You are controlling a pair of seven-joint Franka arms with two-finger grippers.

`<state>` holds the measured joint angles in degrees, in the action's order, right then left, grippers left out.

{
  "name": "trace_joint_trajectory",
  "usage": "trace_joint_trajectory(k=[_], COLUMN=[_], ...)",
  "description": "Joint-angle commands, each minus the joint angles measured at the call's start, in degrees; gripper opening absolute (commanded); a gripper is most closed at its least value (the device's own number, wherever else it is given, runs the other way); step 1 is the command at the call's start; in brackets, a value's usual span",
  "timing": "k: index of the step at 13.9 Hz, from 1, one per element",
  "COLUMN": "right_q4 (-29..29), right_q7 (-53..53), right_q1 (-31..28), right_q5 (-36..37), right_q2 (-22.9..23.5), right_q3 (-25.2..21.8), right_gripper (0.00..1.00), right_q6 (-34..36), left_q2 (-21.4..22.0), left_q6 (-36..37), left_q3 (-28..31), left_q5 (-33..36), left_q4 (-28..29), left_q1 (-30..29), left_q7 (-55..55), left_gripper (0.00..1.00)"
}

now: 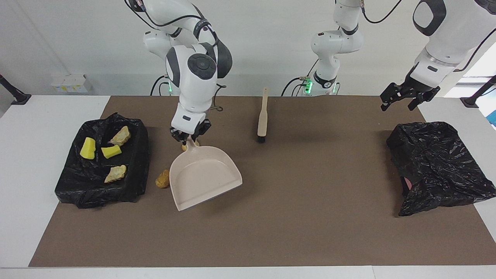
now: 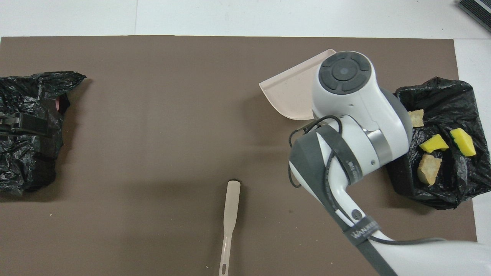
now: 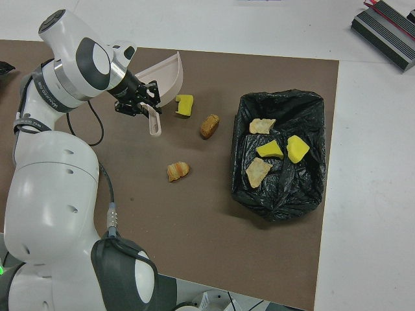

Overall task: Sweep and dump trash in bin
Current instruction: 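Bring the empty dustpan back to the table center with the right gripper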

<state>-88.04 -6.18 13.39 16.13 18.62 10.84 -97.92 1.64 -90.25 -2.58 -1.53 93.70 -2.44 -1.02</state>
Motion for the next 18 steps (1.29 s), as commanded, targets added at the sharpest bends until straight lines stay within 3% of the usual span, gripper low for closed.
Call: trace_joint_trajectory(k=[1,4,8,12,17,18], right_q4=[13.92,26.05,28.80,28.81,28.54,28.46], right_q7=[-13.54,-27.00,-33.61,-35.83,-35.91,-35.48], right_q1=[4.87,10.85,13.85,15.00,15.53,15.79], right_q5=[-3.63,-5.93,-6.55,-10.93,-13.93,-13.24], right_q2=[11.05,22.03,28.12,29.54,28.49,28.31], right_q3=[-0.12,-0.29,-0.03,0.14,0.23,0.23], right_gripper=[0.00,0.00,0.00,0.00,0.00,0.15], right_q6=[2.38,2.21,-1.65,-3.15,0.88,1.85], left_q2=[2.93,3.20,3.29,3.29,3.29,3.29], left_q6=[-0.10,-0.01,-0.28,-0.28,-0.37,-0.37], left_q3=[0.47,0.38,0.38,0.38,0.38,0.38], left_q5=[1.00,1.00,1.00,1.00,1.00,1.00], left_q4=[3.68,3.77,4.13,4.13,4.13,4.13], left_q1=[2.08,2.71,2.97,3.06,3.41,3.32], left_q7=[-0.03,-0.03,-0.03,-0.03,0.06,0.06], left_gripper=[1.00,1.00,1.00,1.00,1.00,1.00])
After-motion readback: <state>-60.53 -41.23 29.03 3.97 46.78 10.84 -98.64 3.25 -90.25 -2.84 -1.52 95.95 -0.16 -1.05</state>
